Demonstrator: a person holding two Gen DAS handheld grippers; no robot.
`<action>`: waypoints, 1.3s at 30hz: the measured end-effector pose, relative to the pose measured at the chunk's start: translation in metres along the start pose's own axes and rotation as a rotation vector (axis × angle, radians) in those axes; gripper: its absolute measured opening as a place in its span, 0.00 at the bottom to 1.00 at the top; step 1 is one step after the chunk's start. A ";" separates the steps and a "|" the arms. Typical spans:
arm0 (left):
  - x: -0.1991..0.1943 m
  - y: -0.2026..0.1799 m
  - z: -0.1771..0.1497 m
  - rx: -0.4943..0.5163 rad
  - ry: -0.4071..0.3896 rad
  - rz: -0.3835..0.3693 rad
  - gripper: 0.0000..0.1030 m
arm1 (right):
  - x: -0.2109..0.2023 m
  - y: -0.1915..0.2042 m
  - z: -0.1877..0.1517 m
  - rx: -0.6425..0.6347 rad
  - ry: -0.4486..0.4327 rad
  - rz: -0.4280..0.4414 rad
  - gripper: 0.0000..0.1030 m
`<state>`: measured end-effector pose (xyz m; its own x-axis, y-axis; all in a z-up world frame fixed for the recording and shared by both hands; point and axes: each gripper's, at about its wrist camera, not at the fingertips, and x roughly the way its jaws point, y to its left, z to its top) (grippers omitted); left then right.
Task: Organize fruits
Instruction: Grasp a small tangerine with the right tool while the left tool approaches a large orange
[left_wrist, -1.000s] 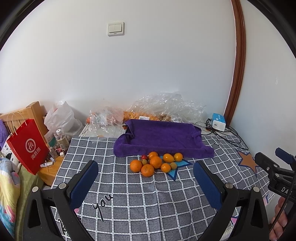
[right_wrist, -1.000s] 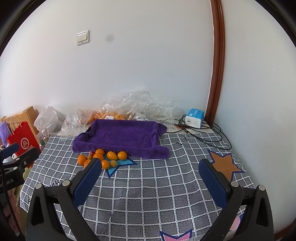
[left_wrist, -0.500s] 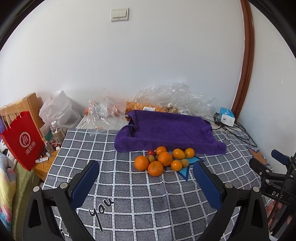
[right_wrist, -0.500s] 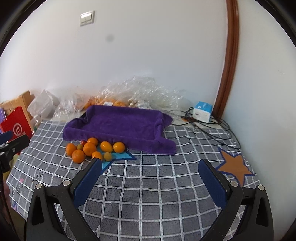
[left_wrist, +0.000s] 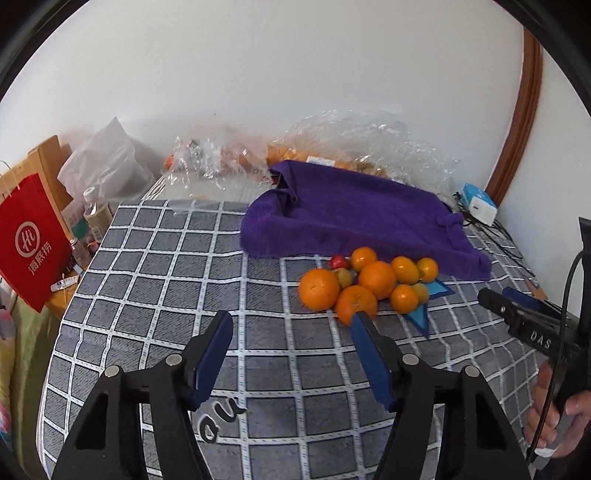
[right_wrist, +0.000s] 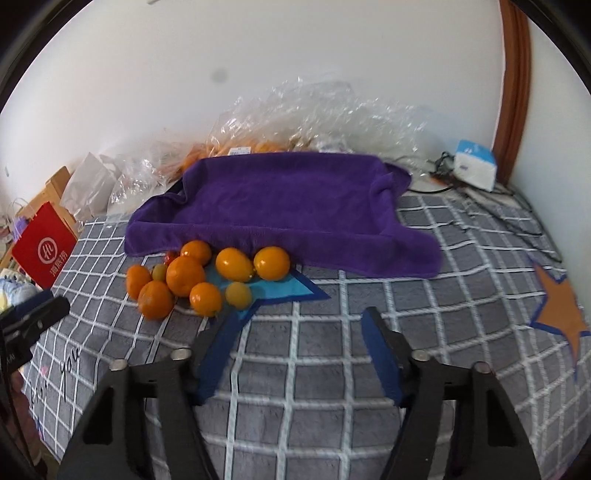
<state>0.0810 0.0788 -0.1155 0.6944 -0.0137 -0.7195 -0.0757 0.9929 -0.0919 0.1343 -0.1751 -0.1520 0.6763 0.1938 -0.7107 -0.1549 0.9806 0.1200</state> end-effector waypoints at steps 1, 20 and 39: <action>0.003 0.002 0.000 0.000 0.004 0.005 0.62 | 0.006 0.000 0.002 0.006 0.006 0.009 0.57; 0.059 0.015 0.013 0.000 0.097 -0.072 0.62 | 0.100 0.008 0.038 0.048 0.118 0.089 0.40; 0.106 0.015 0.021 -0.136 0.167 -0.320 0.36 | 0.068 -0.030 0.006 -0.040 0.067 0.059 0.34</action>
<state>0.1685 0.0950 -0.1781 0.5728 -0.3506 -0.7409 0.0242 0.9107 -0.4123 0.1889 -0.1910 -0.2000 0.6159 0.2477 -0.7479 -0.2226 0.9653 0.1364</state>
